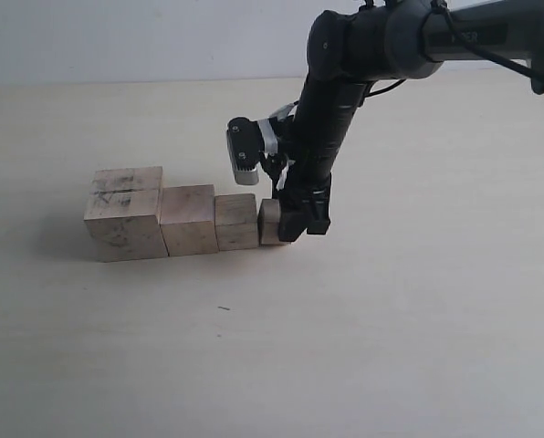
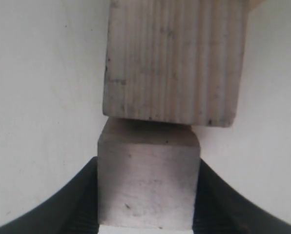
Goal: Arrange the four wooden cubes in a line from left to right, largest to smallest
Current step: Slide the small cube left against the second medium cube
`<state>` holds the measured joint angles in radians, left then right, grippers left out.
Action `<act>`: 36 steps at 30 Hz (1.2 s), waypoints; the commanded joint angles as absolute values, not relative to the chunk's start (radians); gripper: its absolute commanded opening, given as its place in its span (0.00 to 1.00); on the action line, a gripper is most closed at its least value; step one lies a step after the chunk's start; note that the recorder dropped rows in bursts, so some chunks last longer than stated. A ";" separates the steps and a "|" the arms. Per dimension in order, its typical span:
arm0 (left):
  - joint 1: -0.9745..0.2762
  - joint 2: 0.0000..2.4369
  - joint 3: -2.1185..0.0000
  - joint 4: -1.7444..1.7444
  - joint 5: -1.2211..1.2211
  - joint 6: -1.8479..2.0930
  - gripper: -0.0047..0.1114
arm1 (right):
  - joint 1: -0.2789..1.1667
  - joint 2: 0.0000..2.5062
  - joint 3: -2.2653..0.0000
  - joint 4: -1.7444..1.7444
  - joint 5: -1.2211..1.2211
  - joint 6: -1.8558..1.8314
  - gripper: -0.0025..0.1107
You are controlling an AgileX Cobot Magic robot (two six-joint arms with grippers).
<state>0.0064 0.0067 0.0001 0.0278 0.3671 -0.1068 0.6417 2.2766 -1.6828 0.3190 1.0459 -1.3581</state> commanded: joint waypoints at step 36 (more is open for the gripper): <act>-0.003 0.000 0.000 0.033 0.355 -0.107 0.04 | 0.640 2.326 -1.682 0.415 1.021 -1.202 0.56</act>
